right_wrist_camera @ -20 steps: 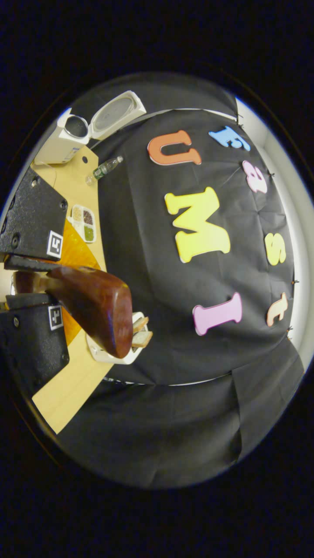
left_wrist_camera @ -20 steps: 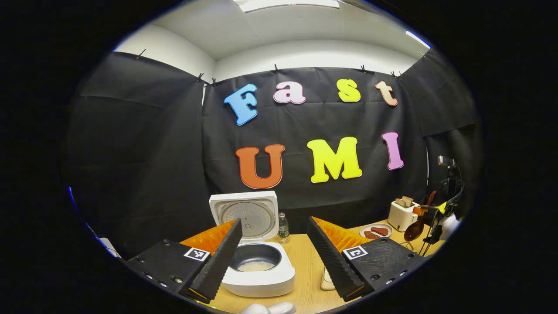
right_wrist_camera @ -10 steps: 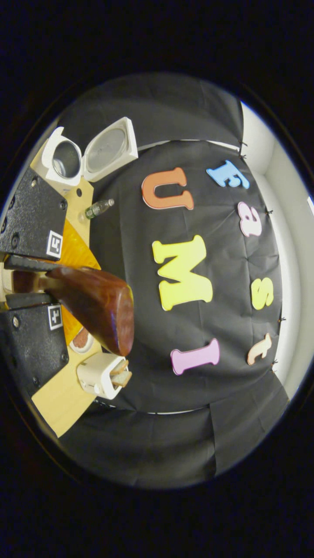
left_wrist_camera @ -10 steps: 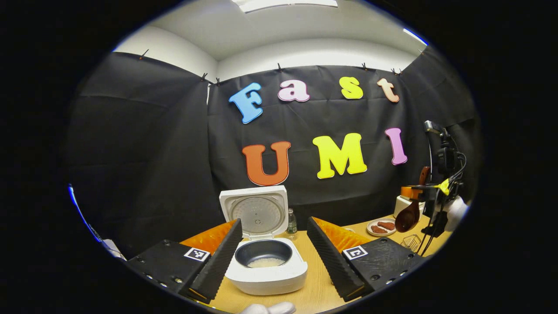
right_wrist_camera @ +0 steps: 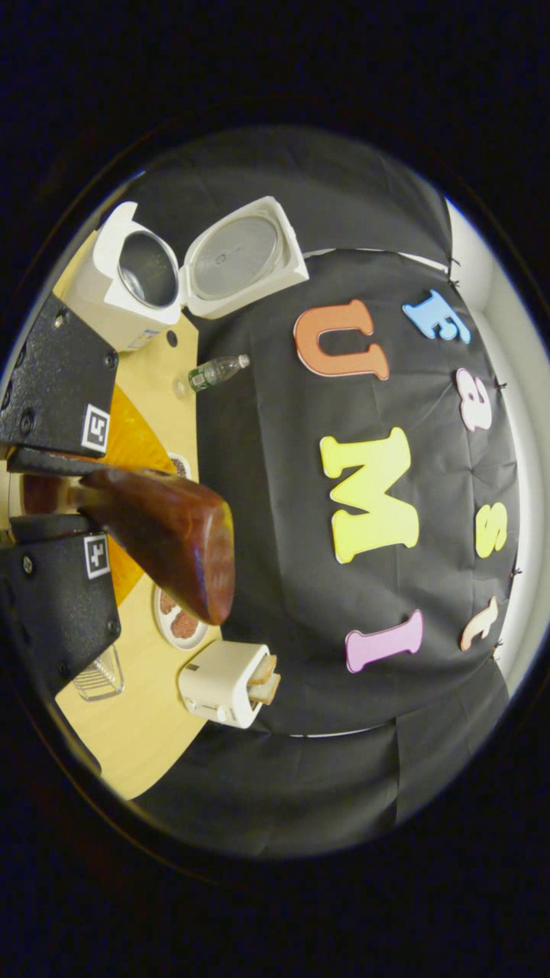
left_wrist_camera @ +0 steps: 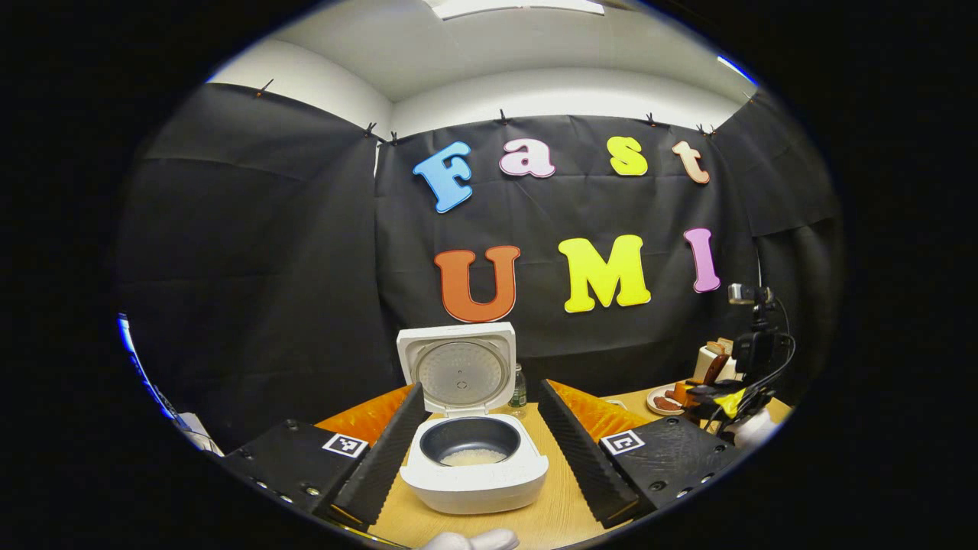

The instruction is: Close the left gripper, press the button to open the rice cooker; take a wooden spoon from the chopstick holder with the right hand, scoop a spoonful of rice and pour it into the rice cooker, then put the wooden spoon back into the chopstick holder.

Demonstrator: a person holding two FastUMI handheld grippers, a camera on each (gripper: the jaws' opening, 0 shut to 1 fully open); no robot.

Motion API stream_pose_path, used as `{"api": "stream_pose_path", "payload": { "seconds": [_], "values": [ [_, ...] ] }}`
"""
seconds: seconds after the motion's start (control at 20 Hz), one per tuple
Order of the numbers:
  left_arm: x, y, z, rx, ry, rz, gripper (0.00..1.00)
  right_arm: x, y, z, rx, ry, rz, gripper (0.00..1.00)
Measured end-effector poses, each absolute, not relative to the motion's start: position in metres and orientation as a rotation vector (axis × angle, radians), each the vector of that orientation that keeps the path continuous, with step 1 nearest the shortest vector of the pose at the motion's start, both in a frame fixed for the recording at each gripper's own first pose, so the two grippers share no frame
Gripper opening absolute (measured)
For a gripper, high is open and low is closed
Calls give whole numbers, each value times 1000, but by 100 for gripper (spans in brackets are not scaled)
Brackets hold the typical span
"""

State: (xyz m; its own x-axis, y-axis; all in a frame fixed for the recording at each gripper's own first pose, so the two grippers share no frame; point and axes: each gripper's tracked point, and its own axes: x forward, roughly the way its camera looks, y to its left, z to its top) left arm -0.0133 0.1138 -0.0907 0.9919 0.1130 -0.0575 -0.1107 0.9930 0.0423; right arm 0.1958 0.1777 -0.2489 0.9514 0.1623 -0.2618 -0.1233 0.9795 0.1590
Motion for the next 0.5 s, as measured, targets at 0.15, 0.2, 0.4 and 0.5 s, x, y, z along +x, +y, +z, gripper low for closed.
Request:
{"api": "stream_pose_path", "payload": {
  "seconds": [0.15,0.2,0.4,0.5],
  "values": [
    [-12,115,-94,43,68,109,95,200,182,-280,97,311,128,25],
    [-13,115,-95,47,70,110,95,199,184,-289,78,318,125,23],
    [-15,118,-97,65,72,111,95,202,187,-319,-71,323,97,22],
    [-15,119,-98,70,76,114,95,202,192,-335,-133,335,96,25]
  ]
}}
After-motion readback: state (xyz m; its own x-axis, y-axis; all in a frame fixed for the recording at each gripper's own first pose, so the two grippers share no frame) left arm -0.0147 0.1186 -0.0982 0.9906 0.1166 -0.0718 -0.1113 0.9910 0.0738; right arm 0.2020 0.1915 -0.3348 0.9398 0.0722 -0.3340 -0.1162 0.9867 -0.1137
